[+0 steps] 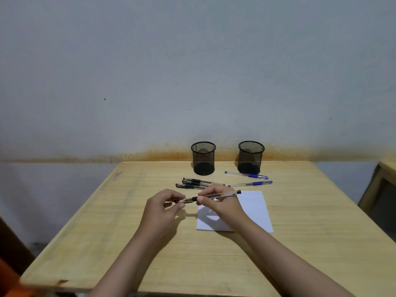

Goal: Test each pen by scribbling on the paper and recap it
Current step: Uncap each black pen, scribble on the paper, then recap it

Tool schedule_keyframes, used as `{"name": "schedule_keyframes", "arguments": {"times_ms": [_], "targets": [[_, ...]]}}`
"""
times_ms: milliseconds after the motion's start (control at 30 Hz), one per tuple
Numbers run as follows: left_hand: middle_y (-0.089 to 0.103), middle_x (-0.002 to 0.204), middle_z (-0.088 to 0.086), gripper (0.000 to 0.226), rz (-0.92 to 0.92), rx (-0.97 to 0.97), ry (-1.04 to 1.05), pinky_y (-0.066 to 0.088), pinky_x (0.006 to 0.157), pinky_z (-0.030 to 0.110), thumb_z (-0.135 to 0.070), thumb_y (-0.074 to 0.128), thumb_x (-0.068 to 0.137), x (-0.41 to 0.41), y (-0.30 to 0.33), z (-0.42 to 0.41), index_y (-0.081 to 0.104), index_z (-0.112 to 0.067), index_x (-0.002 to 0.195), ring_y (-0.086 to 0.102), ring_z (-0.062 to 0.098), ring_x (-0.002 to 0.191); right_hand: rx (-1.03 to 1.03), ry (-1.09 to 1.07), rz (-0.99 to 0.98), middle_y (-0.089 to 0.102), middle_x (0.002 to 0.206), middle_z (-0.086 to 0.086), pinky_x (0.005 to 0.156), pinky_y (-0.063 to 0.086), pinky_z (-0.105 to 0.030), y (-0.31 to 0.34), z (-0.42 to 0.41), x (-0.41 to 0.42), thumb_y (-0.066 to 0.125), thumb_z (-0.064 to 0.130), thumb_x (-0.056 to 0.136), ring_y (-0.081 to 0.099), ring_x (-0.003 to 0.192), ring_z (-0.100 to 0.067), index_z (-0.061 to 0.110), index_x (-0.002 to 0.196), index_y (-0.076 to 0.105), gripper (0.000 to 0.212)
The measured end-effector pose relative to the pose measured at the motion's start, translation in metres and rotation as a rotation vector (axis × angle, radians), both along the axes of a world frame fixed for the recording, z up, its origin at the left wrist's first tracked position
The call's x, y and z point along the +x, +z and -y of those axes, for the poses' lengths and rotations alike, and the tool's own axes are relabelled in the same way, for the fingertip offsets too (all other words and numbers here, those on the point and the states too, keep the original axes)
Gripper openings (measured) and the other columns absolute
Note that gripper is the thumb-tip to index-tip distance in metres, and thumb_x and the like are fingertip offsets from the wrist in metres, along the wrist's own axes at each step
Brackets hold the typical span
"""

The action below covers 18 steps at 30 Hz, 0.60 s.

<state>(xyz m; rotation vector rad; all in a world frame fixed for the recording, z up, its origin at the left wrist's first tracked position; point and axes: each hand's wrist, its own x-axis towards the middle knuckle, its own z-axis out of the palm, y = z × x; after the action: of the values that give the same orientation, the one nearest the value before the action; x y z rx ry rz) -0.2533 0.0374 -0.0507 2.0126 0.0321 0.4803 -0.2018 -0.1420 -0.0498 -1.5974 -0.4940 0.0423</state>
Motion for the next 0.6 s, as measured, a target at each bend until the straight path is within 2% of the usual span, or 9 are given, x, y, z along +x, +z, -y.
{"name": "schedule_keyframes", "arguments": {"times_ms": [133,267,333,433,533,600], "targets": [[0.070,0.081,-0.006,0.028,0.043,0.028,-0.042,0.053,0.079,0.028,0.000,0.071,0.076,-0.003,0.004,0.007,0.069,-0.028,0.075,0.065,0.008,0.083,-0.046,-0.023,0.039,0.069,0.079,0.007,0.066,0.050,-0.015,0.001,-0.002,-0.003,0.077,0.012,0.077,0.065,0.076,0.001,0.016,0.080,0.074,0.005],[0.069,0.077,-0.007,0.037,0.147,0.077,-0.051,0.053,0.071,0.023,0.008,0.069,0.075,-0.006,0.004,0.008,0.067,-0.029,0.072,0.065,0.006,0.078,0.011,-0.019,0.041,0.069,0.078,0.007,0.068,0.051,-0.017,0.001,-0.003,-0.011,0.077,0.010,0.077,0.065,0.078,0.000,0.017,0.078,0.073,0.008],[0.068,0.082,-0.010,0.035,0.172,0.074,-0.066,0.052,0.069,0.020,0.010,0.069,0.073,-0.006,0.003,0.006,0.068,-0.024,0.071,0.065,0.007,0.077,0.020,-0.036,0.051,0.069,0.080,0.007,0.070,0.052,-0.020,-0.001,-0.003,-0.016,0.077,0.011,0.077,0.065,0.081,-0.002,0.019,0.078,0.073,0.009],[0.068,0.082,-0.007,0.028,0.149,0.036,-0.096,0.054,0.070,0.024,0.010,0.070,0.072,-0.004,0.004,0.005,0.068,-0.018,0.070,0.065,0.009,0.075,-0.001,-0.028,0.038,0.069,0.084,0.009,0.074,0.053,-0.025,-0.003,-0.004,-0.020,0.075,0.014,0.079,0.065,0.085,-0.003,0.021,0.082,0.072,0.008],[0.069,0.081,-0.008,0.028,0.148,0.007,-0.132,0.052,0.073,0.021,0.011,0.072,0.070,0.006,0.008,-0.002,0.068,-0.017,0.072,0.065,0.008,0.076,0.063,0.118,-0.109,0.073,0.085,0.008,0.071,0.053,-0.023,0.004,-0.002,-0.017,0.073,0.008,0.080,0.068,0.086,-0.008,0.019,0.091,0.073,0.015],[0.070,0.085,-0.011,0.032,0.177,-0.004,-0.143,0.052,0.080,0.019,0.011,0.072,0.070,0.012,0.010,-0.011,0.068,-0.020,0.074,0.066,0.005,0.081,0.212,0.314,-0.301,0.073,0.091,-0.004,0.070,0.055,-0.026,0.010,0.001,-0.013,0.064,0.005,0.084,0.068,0.084,-0.015,0.011,0.104,0.071,0.022]]}}
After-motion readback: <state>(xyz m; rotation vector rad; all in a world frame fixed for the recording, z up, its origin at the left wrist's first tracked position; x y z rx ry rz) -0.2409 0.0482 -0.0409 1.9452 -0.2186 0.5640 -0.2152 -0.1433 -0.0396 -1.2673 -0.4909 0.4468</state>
